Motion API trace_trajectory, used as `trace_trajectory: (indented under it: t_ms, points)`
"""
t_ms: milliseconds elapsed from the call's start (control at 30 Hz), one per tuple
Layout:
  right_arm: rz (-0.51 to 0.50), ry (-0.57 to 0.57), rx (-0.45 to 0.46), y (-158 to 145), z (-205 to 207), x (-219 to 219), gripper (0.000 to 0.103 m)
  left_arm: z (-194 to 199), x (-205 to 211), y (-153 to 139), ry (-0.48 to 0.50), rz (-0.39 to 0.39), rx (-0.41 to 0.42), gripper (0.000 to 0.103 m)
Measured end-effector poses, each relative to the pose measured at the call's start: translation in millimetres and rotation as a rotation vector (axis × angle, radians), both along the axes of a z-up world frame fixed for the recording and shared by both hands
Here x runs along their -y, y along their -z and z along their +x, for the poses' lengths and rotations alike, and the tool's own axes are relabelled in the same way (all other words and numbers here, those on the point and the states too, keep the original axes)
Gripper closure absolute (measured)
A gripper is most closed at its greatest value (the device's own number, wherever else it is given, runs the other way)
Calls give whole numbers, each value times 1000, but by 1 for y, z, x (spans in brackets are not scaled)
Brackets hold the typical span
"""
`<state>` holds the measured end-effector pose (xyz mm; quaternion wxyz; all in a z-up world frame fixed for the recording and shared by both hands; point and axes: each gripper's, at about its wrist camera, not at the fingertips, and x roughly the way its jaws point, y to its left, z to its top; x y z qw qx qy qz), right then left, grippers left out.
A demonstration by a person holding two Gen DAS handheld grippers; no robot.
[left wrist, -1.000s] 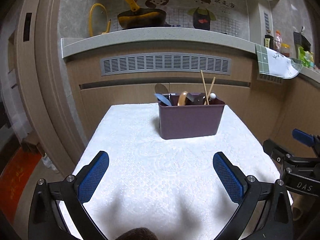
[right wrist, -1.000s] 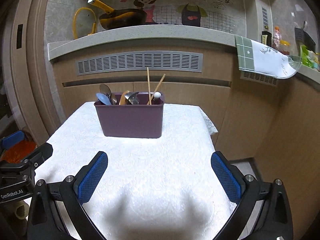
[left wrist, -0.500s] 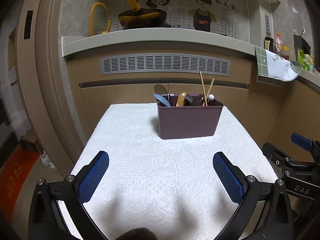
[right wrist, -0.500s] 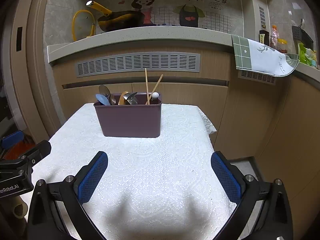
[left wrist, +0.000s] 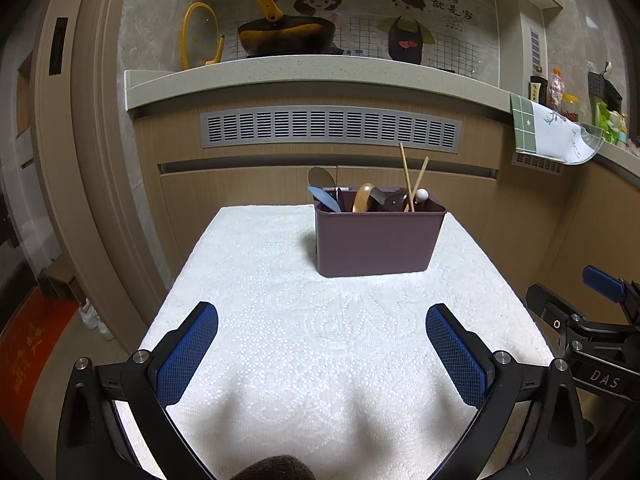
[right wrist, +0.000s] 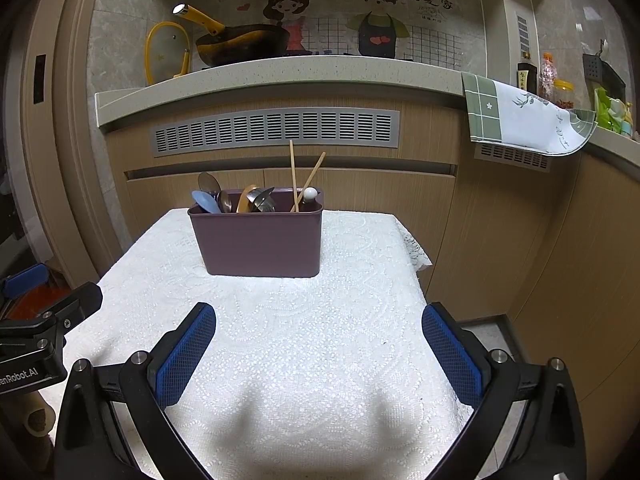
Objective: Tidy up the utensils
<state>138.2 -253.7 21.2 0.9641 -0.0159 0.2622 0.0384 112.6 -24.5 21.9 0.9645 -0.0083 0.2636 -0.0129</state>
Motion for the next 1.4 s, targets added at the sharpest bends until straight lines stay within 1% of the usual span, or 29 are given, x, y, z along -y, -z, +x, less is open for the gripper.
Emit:
trace_trajectory:
  t_ms: [1400]
  points:
    - [7,-3,4,0,-1,-1,1,-10,9,-1,-6,-2,-11,0]
